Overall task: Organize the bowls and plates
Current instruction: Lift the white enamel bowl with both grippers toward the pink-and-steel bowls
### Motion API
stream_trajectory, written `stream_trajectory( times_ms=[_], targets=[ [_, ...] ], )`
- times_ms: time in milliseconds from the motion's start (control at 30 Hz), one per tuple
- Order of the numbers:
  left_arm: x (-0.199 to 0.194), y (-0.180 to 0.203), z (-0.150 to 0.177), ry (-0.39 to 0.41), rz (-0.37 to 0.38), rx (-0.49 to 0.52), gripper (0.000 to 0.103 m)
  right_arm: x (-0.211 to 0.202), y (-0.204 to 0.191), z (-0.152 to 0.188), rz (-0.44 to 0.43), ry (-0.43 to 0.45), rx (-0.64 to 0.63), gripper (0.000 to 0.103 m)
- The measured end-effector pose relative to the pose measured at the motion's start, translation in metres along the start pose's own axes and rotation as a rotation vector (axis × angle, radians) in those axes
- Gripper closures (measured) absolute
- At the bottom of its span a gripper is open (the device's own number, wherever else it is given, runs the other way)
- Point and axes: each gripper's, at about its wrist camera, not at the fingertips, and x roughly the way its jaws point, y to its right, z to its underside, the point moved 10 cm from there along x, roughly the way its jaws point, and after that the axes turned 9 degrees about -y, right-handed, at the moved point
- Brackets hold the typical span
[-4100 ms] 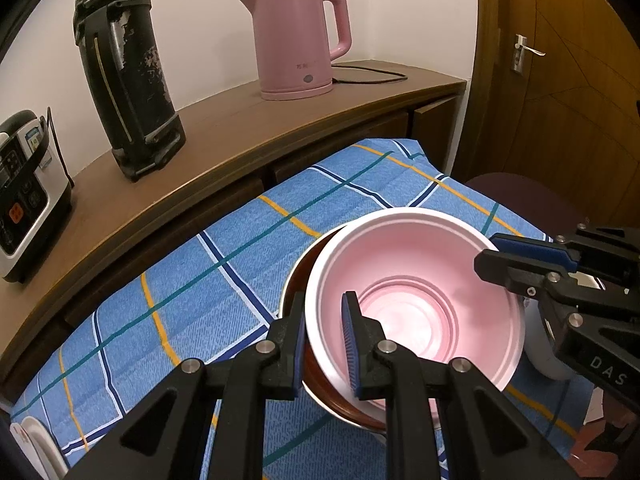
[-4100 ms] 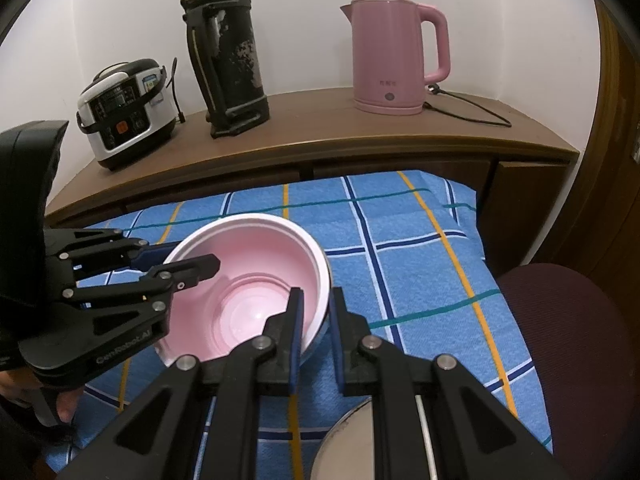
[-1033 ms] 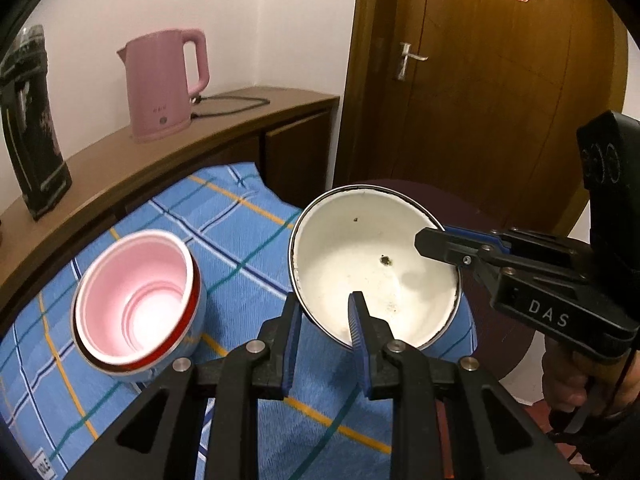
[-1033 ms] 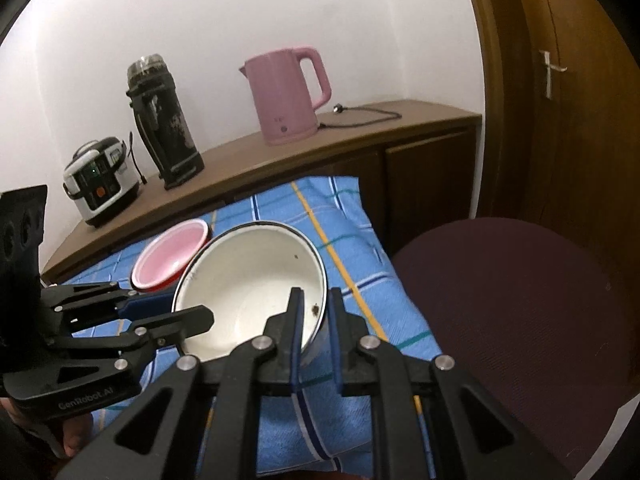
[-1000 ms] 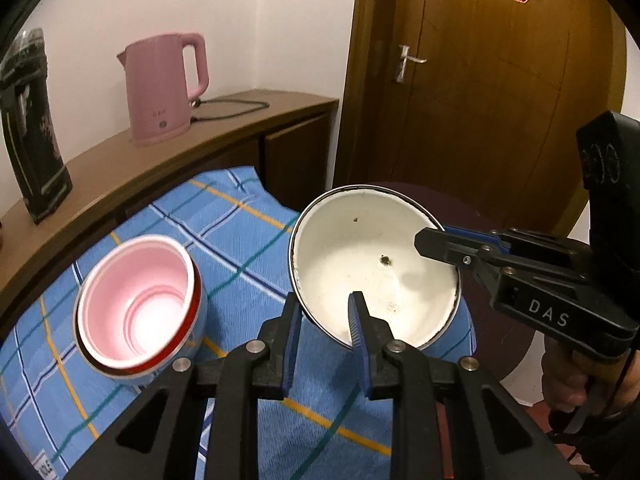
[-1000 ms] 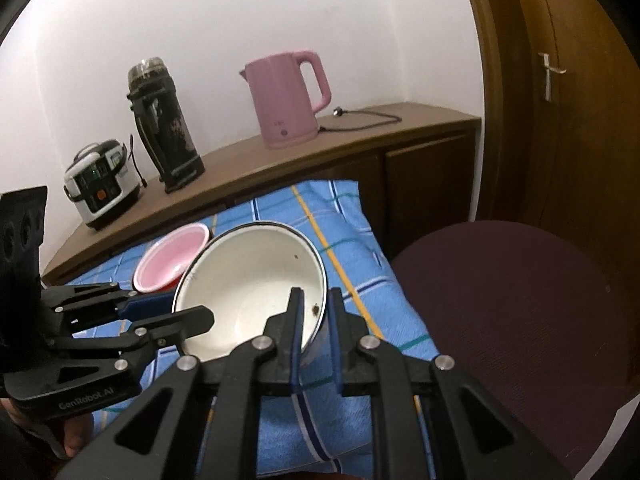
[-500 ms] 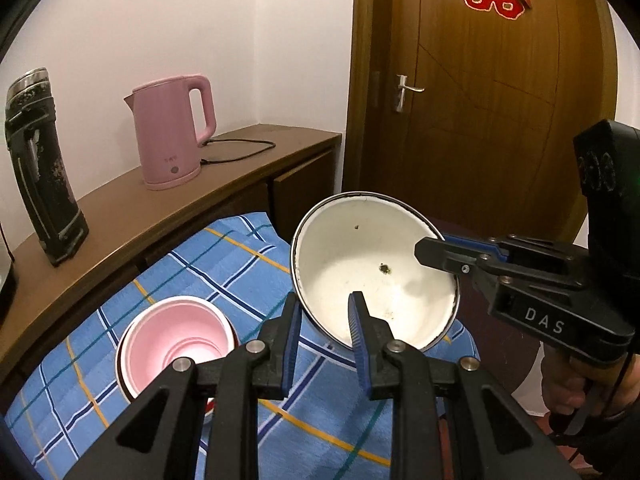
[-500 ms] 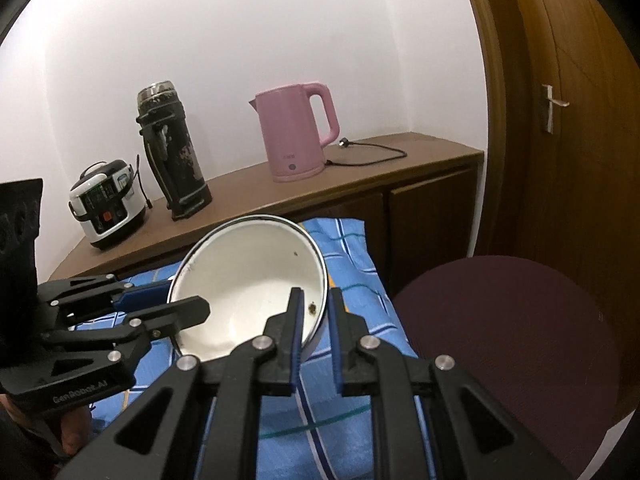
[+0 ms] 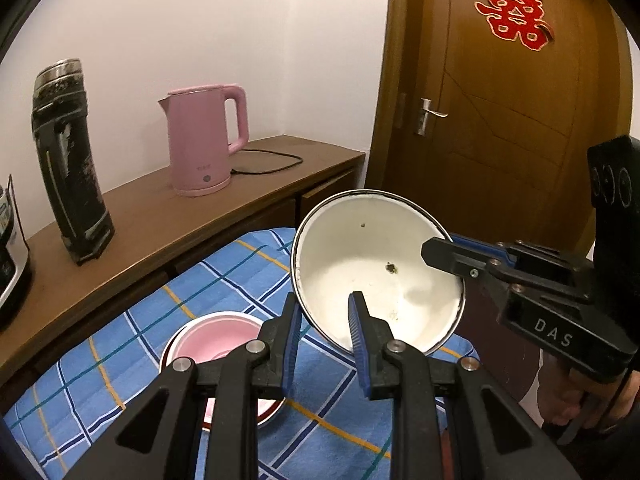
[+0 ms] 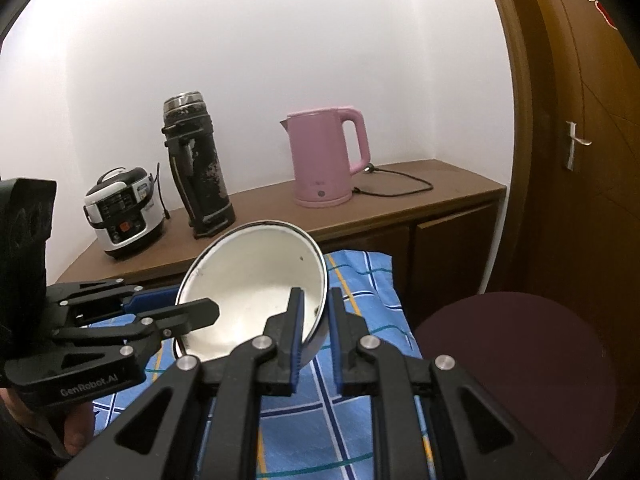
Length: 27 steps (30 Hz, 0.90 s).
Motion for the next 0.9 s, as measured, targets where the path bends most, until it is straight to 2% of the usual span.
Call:
stream_trajectory(
  times_ms=[300,900],
  targets=[
    [-0.001,-0.02,0.003,-0.027,0.011,-0.056,0.077,0.008,-0.015,-0.009,-0.005,-0.01,-0.013,0.091],
    [-0.012,-0.047,-0.001,-0.026,0.001,-0.123,0.077,0.026,-0.041,-0.024,-0.035,-0.027,-0.048,0.091]
  ],
)
